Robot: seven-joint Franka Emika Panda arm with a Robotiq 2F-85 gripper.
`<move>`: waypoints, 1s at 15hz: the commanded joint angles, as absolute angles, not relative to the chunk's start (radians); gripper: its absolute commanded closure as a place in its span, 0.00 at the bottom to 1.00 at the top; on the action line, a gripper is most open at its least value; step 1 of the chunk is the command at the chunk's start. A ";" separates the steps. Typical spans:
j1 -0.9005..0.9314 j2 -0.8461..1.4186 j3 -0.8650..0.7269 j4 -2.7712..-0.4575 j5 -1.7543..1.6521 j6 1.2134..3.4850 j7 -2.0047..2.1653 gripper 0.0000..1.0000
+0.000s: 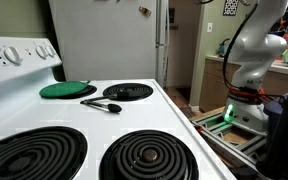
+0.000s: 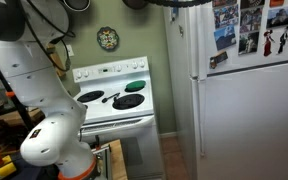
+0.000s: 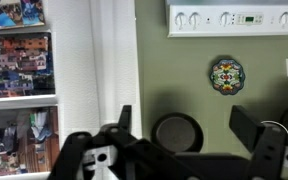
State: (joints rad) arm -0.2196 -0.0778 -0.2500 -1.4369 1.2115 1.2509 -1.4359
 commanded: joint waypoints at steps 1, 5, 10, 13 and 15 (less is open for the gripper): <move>-0.206 -0.115 -0.234 -1.515 1.250 1.326 -1.449 0.00; -0.201 -0.116 -0.227 -1.535 1.281 1.360 -1.467 0.00; -0.202 -0.122 -0.231 -1.555 1.320 1.363 -1.477 0.00; -0.226 -0.114 -0.264 -1.539 1.308 1.280 -1.488 0.00; -0.234 -0.084 -0.273 -1.497 1.276 1.270 -1.474 0.00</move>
State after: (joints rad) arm -0.2163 -0.0900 -0.2532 -1.5051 1.3028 1.3039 -1.4605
